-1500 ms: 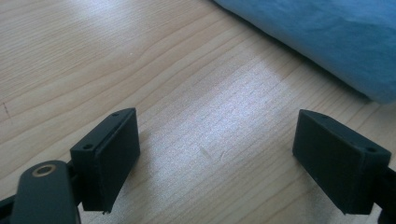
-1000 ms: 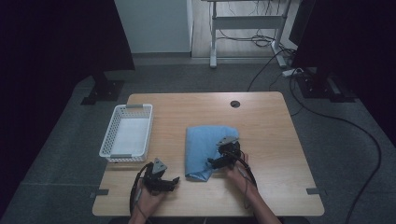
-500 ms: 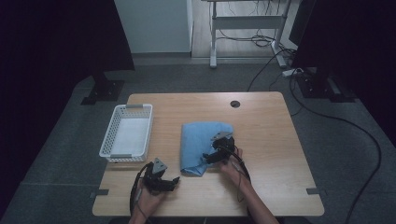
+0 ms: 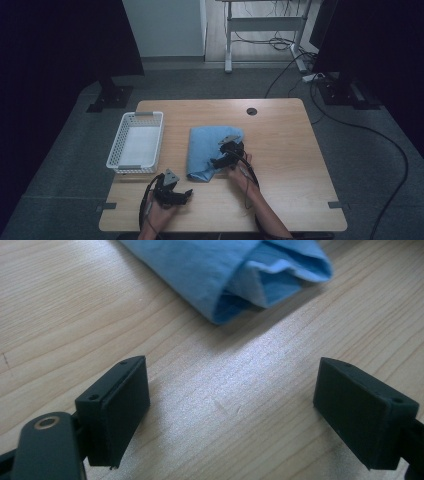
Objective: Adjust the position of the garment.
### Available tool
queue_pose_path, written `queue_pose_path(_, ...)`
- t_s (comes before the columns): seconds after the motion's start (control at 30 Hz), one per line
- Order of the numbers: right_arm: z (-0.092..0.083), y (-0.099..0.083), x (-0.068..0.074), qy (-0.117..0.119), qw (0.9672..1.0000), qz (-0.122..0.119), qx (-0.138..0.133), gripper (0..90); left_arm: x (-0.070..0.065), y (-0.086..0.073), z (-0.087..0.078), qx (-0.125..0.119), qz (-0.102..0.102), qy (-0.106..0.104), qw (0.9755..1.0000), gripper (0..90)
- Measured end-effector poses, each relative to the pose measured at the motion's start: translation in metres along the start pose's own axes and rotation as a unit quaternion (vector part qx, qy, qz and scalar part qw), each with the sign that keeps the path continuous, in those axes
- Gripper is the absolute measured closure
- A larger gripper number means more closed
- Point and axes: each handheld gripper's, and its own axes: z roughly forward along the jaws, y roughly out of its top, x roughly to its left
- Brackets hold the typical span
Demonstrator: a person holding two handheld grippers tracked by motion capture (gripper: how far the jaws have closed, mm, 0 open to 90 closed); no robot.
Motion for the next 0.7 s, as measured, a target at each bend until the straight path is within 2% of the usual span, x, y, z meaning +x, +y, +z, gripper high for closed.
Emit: queue_pose_path(0.7, 0.027, 0.026, 0.006, 0.000, 1.0000, -0.001, -0.001, 0.2, 0.000, 0.001, 0.001, 0.000, 0.000, 0.001, 1.0000, 14.2)
